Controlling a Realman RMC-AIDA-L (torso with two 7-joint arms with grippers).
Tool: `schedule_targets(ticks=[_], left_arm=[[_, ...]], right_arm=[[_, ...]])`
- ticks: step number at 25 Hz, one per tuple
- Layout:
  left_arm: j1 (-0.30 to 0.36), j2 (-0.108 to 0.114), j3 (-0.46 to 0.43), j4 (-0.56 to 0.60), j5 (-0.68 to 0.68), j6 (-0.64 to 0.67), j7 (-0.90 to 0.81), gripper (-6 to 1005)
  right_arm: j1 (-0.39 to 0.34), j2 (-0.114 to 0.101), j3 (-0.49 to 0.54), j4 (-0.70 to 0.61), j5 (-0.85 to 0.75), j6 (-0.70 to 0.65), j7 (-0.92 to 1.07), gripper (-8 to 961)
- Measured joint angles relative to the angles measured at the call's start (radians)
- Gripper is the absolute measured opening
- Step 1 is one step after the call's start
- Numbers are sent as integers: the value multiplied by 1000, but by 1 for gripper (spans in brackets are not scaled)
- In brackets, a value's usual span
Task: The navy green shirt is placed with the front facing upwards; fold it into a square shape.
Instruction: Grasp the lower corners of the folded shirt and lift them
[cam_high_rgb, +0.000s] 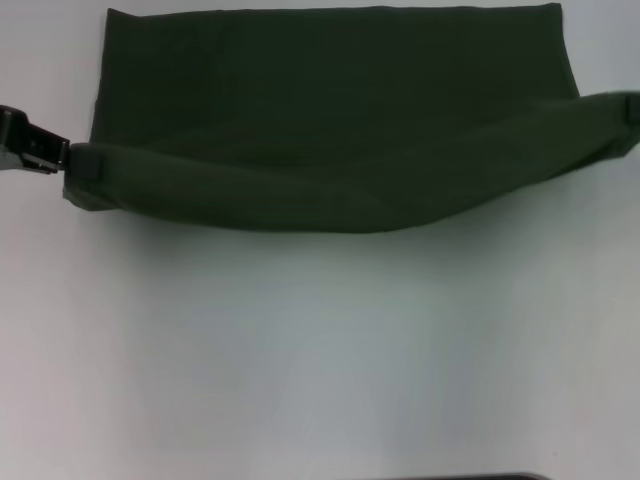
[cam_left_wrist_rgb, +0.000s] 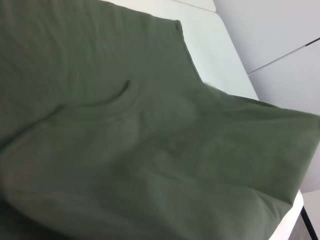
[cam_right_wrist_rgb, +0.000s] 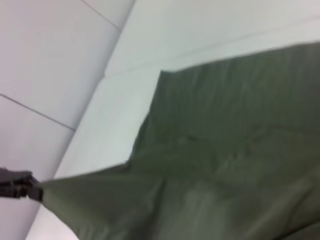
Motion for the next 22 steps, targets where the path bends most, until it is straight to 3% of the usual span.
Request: schedule_targets(ticks=[4, 10, 16, 22], left_arm=[[3, 8, 6, -2, 5, 11, -6, 101], [31, 30, 105, 1, 7, 34, -71, 102], [57, 35, 203, -3, 13, 50, -122, 104], [72, 36, 279, -28, 29, 60, -140, 106]], right_arm=[[-34, -9, -76, -11, 4, -3, 39, 54], [-96, -36, -214, -41, 12, -5, 118, 53], [-154, -58, -325, -39, 12, -7, 161, 52], [-182, -62, -392, -26, 13, -9, 167, 52]])
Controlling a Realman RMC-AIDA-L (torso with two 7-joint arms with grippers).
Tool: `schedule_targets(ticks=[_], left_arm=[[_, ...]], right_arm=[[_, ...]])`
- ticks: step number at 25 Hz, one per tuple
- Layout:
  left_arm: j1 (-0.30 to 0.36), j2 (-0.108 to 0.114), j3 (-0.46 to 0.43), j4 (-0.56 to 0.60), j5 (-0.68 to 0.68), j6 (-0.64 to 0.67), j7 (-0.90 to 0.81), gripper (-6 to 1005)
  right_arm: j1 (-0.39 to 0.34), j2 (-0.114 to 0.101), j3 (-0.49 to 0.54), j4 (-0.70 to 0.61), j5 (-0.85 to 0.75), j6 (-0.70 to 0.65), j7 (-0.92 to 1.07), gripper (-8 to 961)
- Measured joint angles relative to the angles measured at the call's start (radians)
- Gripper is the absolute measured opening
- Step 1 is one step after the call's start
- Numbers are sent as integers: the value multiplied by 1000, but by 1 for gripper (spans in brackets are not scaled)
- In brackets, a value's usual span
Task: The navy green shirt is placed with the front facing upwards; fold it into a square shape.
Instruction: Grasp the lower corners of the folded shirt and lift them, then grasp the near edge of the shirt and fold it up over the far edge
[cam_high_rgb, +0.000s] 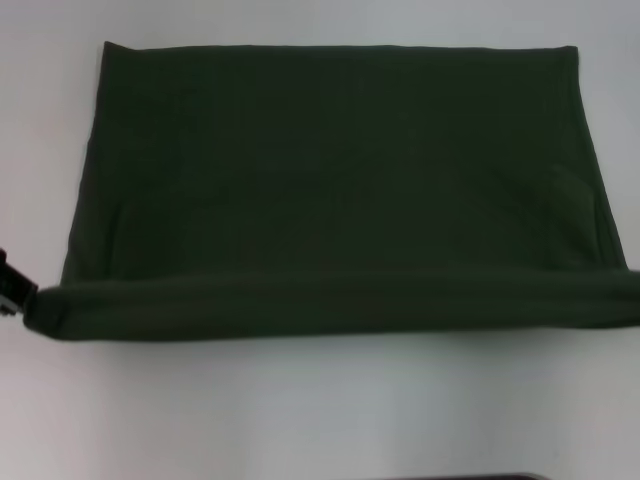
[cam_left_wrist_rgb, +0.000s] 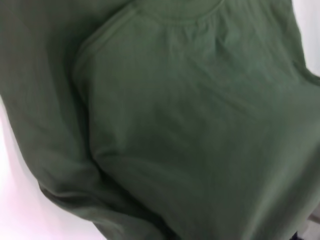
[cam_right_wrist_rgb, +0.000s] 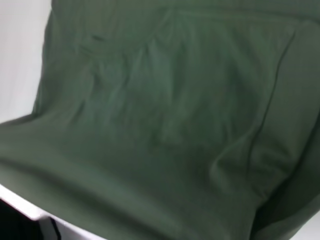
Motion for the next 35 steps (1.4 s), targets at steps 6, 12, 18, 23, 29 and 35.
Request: schedule_targets(ticks=[6, 12, 18, 23, 29, 35], left_arm=[[3, 9, 41, -25, 0, 5, -12, 108], [-23, 22, 12, -19, -6, 5, 5, 109], [-94, 32, -34, -20, -4, -16, 17, 111], [-136, 25, -54, -18, -4, -69, 9, 113], [-189, 11, -87, -23, 0, -166, -6, 114], [-201, -4, -81, -24, 2, -238, -33, 116]], right_arm=[[-3, 6, -34, 1, 11, 1, 1, 53], [17, 1, 26, 10, 30, 5, -22, 50], [70, -6, 110, 26, 37, 11, -44, 47], [81, -13, 169, 27, 35, 12, -46, 45], [88, -24, 234, 27, 29, 20, -45, 46], [105, -25, 260, 55, -19, 82, -41, 46]])
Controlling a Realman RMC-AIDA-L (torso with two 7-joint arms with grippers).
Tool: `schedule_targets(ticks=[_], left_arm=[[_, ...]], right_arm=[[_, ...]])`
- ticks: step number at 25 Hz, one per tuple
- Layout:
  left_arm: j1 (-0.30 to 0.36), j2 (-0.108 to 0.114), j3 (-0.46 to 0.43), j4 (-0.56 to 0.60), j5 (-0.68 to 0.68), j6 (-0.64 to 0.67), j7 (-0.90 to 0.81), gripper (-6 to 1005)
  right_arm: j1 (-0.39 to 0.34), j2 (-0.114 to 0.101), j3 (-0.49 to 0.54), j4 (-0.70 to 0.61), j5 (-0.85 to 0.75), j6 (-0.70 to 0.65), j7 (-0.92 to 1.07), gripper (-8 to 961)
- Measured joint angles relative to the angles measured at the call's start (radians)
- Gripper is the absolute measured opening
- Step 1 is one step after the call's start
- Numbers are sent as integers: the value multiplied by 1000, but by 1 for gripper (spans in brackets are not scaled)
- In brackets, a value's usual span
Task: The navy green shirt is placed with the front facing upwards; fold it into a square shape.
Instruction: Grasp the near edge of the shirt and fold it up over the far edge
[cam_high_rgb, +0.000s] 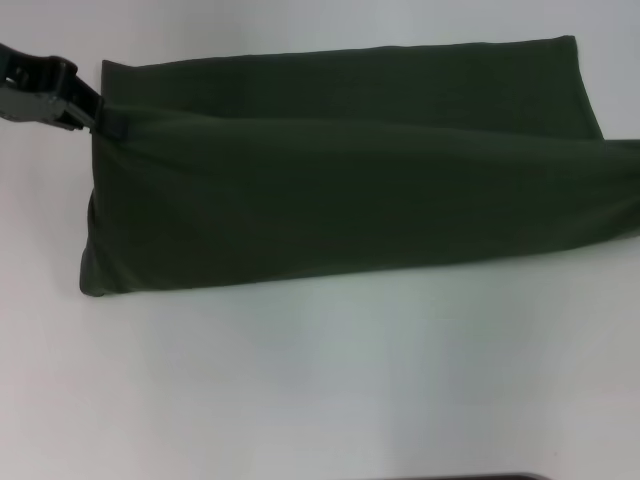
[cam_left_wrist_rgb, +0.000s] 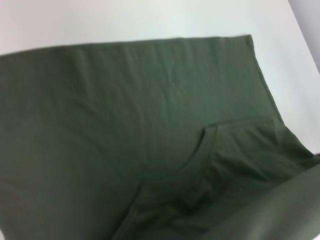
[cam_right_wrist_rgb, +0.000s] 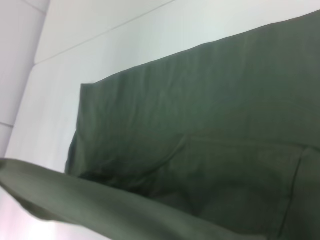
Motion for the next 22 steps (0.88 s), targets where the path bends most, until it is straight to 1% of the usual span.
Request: schedule_targets(ticks=[7, 10, 15, 17, 22], left_arm=[[-2, 0, 0, 3, 0, -52, -32, 118], [-4, -6, 1, 0, 0, -92, -38, 119], [-10, -28, 6, -1, 1, -181, -42, 121], [-14, -41, 24, -1, 4, -234, -43, 121], [-27, -63, 40, -1, 26, -313, -45, 123]], right_arm=[[70, -1, -1, 54, -58, 87, -6, 45], [100, -7, -7, 73, -74, 119, -2, 45], [149, -9, -1, 83, -137, 155, 9, 46], [159, -8, -2, 83, -142, 170, 17, 46], [179, -1, -7, 84, -145, 231, 38, 45]])
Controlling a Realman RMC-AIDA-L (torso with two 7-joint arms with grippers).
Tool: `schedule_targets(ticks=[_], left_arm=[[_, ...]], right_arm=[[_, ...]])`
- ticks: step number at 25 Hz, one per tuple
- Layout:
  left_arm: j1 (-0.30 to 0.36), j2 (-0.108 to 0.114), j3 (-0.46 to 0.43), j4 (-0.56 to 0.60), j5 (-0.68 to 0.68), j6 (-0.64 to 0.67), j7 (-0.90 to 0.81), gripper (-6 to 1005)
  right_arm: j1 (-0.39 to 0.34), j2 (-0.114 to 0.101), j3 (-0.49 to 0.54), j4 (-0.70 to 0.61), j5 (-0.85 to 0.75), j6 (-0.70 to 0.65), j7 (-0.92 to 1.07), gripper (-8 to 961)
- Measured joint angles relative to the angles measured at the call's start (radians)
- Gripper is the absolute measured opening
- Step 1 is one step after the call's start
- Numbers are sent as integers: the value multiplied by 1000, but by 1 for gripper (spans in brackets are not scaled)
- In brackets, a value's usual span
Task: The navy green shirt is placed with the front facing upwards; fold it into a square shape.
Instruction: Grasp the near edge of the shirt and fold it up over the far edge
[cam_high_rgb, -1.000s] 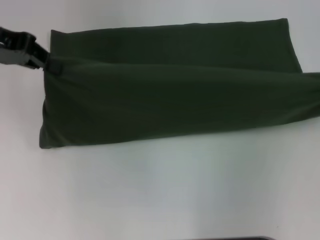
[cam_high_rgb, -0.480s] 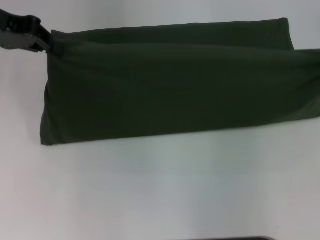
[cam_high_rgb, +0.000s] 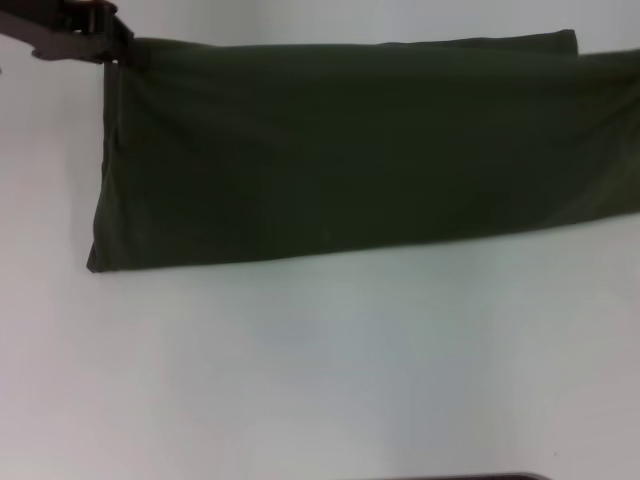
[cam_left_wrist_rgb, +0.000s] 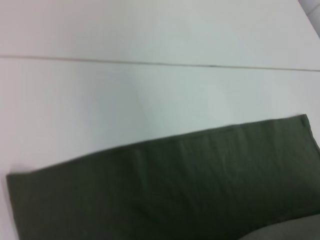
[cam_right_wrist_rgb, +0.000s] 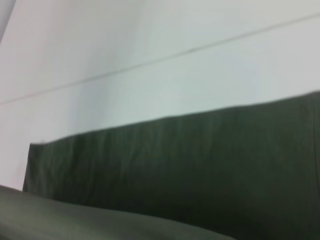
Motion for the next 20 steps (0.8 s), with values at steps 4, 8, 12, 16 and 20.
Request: schedule_targets(ticks=[4, 8, 12, 16, 20], left_arm=[[-10, -18, 28, -1, 7, -63, -1, 124], [-18, -33, 34, -2, 26, -101, 0, 125], [-19, -39, 34, -2, 28, -129, 3, 126], [-18, -41, 35, -2, 28, -151, 7, 127], [-16, -49, 35, -3, 28, -192, 8, 128]], right_arm=[[20, 12, -4, 0, 0, 35, 5, 45], [36, 31, -6, -5, 0, 69, 5, 46], [41, 48, -12, -1, 0, 130, 5, 46], [44, 57, -23, 4, 0, 182, 5, 45], [43, 59, -29, 14, 0, 237, 6, 45]])
